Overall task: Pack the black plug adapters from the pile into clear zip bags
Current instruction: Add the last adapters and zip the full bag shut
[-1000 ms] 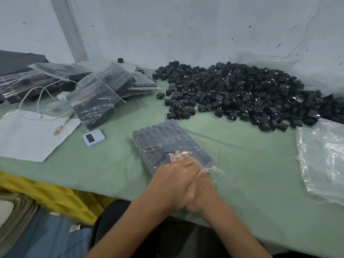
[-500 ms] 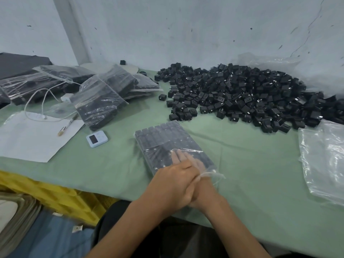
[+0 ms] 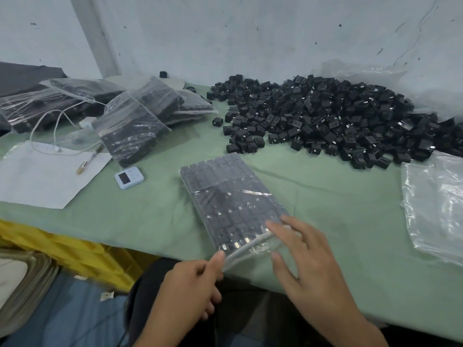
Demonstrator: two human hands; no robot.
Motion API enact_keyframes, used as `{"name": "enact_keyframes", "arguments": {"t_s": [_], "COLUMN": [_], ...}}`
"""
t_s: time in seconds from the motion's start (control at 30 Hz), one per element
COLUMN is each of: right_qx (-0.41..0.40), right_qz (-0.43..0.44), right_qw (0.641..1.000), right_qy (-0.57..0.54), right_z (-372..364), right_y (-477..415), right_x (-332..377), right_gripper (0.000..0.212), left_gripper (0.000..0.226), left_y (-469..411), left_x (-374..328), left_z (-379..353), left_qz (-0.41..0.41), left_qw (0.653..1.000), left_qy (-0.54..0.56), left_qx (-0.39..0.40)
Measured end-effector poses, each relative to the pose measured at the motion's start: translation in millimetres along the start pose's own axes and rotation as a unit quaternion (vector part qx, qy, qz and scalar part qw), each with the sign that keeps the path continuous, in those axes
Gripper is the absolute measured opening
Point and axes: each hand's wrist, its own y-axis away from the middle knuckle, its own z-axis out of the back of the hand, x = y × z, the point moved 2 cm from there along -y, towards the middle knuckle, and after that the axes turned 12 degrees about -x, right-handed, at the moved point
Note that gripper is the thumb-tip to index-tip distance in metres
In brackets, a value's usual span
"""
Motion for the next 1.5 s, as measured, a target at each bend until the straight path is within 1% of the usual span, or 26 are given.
{"name": "enact_keyframes", "arguments": {"t_s": [0.03,0.07,0.1,0.17,0.27,0.4,0.47,0.53,0.57,0.6,0.63,0.67,0.7,0.73,0.77,0.8,0.83,0.87,0.93,1.0,1.03,1.23,1.4,1.5], "right_qx": [0.023,0.042,0.05,0.059,0.082,0.105,0.091,0.035,-0.004,-0.031,-0.031,-0.003,0.037,0.076,0.103,0.114,0.106,0.089,0.065,0.059,0.06,0.075,0.041,0.029], "right_qz": [0.026,0.04,0.044,0.037,0.009,-0.031,-0.057,-0.106,-0.147,-0.212,-0.304,-0.406,-0.496,-0.559,-0.6,-0.624,-0.638,-0.643,-0.635,-0.621,-0.618,-0.623,-0.621,-0.617], "right_qw": [0.999,0.998,0.997,0.996,0.996,0.994,0.994,0.993,0.987,0.973,0.943,0.894,0.832,0.768,0.712,0.672,0.648,0.639,0.651,0.667,0.669,0.658,0.65,0.652], "right_qy": [0.019,0.034,0.044,0.049,0.038,0.018,0.001,-0.038,-0.061,-0.087,-0.13,-0.188,-0.247,-0.303,-0.351,-0.382,-0.402,-0.413,-0.411,-0.408,-0.409,-0.416,-0.436,-0.439], "right_z": [-4.5,-9.7,-15.5,-24.2,-30.6,-32.5,-29.7,-24.2,-21.2,-20.5,-23.5,-30.3,-38.2,-44.9,-49.5,-53.2,-56.2,-57.8,-58.2,-56.7,-56.3,-57.7,-61.5,-63.8], "right_y": [-6.5,-10.8,-13.3,-12.8,0.1,10.4,11.2,18.8,26.6,36.3,46.0,54.8,63.0,68.5,70.1,70.0,70.0,70.3,69.0,66.1,64.3,57.0,54.0,55.3], "right_x": [2.8,4.4,4.3,0.5,-5.7,-3.0,2.1,11.0,17.1,23.4,28.9,34.7,41.2,48.8,56.9,62.7,66.5,69.4,73.6,75.9,76.6,79.6,80.2,79.2], "right_gripper": [0.042,0.039,0.032,0.022,0.021,0.029,0.028,0.022,0.018,0.014,0.015,0.017,0.015,0.009,0.004,0.009,0.016,0.019,0.022,0.025,0.026,0.022,0.01,0.01], "left_gripper": [0.051,0.054,0.053,0.046,0.037,0.03,0.026,0.026,0.028,0.029,0.03,0.032,0.033,0.034,0.034,0.034,0.032,0.031,0.029,0.028,0.029,0.035,0.036,0.04], "left_y": [0.0,-0.2,-0.4,0.7,3.0,0.5,0.5,3.7,6.1,8.9,12.0,15.5,19.7,24.7,30.1,35.4,40.2,43.8,46.9,47.0,46.7,46.2,45.1,45.7], "left_x": [-1.1,-1.0,0.1,3.4,6.4,4.6,2.5,2.5,4.0,6.1,8.8,11.6,14.8,18.1,21.2,23.9,26.4,28.7,31.5,31.8,31.7,31.5,31.0,30.8], "left_z": [-2.4,-5.5,-8.7,-17.1,-26.7,-28.4,-28.4,-29.6,-29.7,-29.4,-29.1,-28.9,-28.9,-29.2,-29.8,-30.2,-30.3,-30.0,-28.5,-27.8,-27.6,-29.7,-32.7,-33.8], "left_qz": [0.013,0.027,0.047,0.095,0.139,0.137,0.118,0.096,0.088,0.083,0.081,0.082,0.085,0.09,0.092,0.091,0.088,0.086,0.082,0.078,0.074,0.071,0.068,0.072], "left_qw": [1.0,0.999,0.998,0.991,0.973,0.963,0.961,0.96,0.96,0.957,0.954,0.951,0.948,0.946,0.946,0.947,0.949,0.95,0.95,0.95,0.95,0.953,0.953,0.948], "left_qy": [-0.017,-0.017,0.004,0.083,0.186,0.231,0.246,0.256,0.261,0.269,0.279,0.29,0.298,0.304,0.305,0.302,0.297,0.294,0.296,0.299,0.298,0.292,0.292,0.305], "left_qx": [0.022,0.036,0.045,0.049,0.005,-0.038,-0.048,-0.053,-0.058,-0.064,-0.069,-0.071,-0.07,-0.067,-0.062,-0.057,-0.054,-0.053,-0.055,-0.052,-0.05,-0.039,-0.045,-0.059]}}
